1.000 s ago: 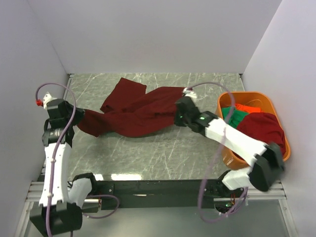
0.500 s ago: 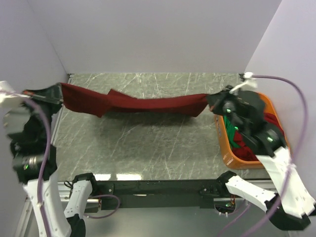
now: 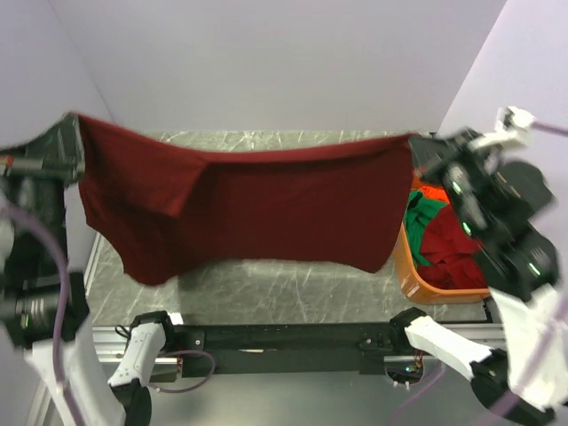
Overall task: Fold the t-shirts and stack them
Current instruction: Flatten the tshirt out
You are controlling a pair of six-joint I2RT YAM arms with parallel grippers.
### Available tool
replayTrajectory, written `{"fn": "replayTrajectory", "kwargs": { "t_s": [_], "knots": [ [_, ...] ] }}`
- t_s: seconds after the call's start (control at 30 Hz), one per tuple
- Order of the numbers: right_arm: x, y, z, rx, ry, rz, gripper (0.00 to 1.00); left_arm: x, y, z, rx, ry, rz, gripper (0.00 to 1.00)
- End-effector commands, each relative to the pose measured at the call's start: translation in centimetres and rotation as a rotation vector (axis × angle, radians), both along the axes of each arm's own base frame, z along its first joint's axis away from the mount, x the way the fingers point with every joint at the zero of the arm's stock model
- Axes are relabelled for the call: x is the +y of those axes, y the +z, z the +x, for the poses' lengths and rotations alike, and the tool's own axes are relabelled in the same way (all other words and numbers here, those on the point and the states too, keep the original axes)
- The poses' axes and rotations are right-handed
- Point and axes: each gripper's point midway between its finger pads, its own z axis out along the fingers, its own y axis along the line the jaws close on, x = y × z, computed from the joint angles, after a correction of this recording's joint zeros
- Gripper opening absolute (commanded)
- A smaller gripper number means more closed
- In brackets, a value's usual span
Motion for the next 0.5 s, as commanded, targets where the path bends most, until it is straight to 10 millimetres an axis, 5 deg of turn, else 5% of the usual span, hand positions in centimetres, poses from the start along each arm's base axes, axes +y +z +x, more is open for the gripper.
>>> {"fn": "replayTrajectory", "kwargs": {
  "t_s": [0.0, 0.2, 0.23, 0.27, 0.3, 0.33, 0.37, 0.4, 0.43, 0.47],
  "knots": [
    [2.5, -0.9, 7.0, 0.004, 0.047, 0.010, 0.00, 0.8, -0.1, 7.2, 0.002, -0.047, -0.017, 0.01],
    [3.5, -3.0, 17.8, -0.001, 0.073, 0.067, 0.00, 1.7, -1.4, 19.1, 0.038, -0.137, -0.021, 0.01],
    [3.8, -1.4, 18.5, -0.041, 0.096, 0.074, 0.00, 1.7, -0.7, 20.5, 0.014, -0.155, -0.010, 0.01],
    [4.0, -2.0, 21.2, -0.041, 0.095, 0.076, 0.00, 1.9, -0.8, 23.7, 0.029, -0.181, -0.007, 0.01],
    [4.1, 0.6, 21.7, -0.103, 0.104, 0.081, 0.00, 1.8, 0.0, 24.9, 0.006, -0.198, -0.001, 0.01],
    [4.3, 1.5, 22.7, -0.123, 0.106, 0.080, 0.00, 2.4, -2.0, 28.8, 0.046, -0.213, -0.010, 0.01],
    [4.8, -0.2, 25.5, -0.081, 0.109, 0.074, 0.00, 2.0, 1.6, 28.2, -0.032, -0.228, 0.020, 0.01],
    [4.5, 3.7, 25.4, -0.168, 0.110, 0.079, 0.00, 1.7, 2.1, 29.0, -0.044, -0.256, 0.033, 0.01],
    [4.5, 4.7, 26.0, -0.187, 0.110, 0.079, 0.00, 2.0, 0.7, 31.8, -0.023, -0.277, 0.028, 0.01],
    [4.7, 3.6, 28.0, -0.164, 0.112, 0.075, 0.00, 1.4, 4.6, 30.2, -0.118, -0.294, 0.061, 0.01]
  ]
}}
